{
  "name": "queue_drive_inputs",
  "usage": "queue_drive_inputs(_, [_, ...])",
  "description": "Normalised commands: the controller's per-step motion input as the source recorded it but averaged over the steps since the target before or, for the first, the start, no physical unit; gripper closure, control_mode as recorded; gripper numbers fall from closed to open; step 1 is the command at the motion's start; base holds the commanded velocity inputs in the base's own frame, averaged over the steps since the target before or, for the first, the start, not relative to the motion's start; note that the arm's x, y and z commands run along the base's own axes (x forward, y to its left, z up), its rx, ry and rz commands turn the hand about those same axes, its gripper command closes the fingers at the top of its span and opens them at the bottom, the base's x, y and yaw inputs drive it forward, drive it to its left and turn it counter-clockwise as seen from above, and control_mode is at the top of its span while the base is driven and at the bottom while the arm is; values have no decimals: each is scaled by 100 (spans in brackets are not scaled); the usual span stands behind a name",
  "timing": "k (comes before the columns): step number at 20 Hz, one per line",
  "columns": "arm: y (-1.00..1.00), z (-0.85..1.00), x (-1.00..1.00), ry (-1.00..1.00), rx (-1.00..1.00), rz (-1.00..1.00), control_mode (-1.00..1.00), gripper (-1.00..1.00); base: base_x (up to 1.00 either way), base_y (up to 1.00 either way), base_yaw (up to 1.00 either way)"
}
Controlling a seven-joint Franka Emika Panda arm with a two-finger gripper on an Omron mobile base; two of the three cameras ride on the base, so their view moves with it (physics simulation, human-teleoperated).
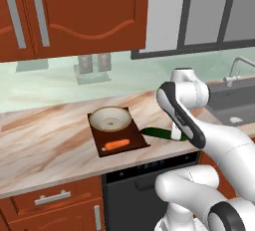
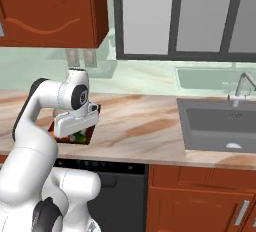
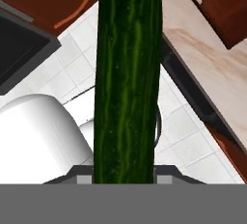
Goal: Place the two vegetables and bowl onto the tray for setting up a vegetable dip station.
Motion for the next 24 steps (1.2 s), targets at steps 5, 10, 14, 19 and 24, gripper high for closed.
queue_drive_inputs(5, [0, 0, 0, 0, 0, 0, 100, 100, 8, 59, 0])
queue_drive_inputs(10, [0, 0, 0, 0, 0, 0, 100, 100, 9, 46, 0])
queue_drive_inputs(14, [0, 0, 0, 0, 0, 0, 100, 100, 20, 30, 0])
queue_drive_inputs(19, [0, 0, 0, 0, 0, 0, 100, 100, 26, 13, 0])
queue_drive_inputs(24, [0, 0, 0, 0, 0, 0, 100, 100, 26, 8, 0])
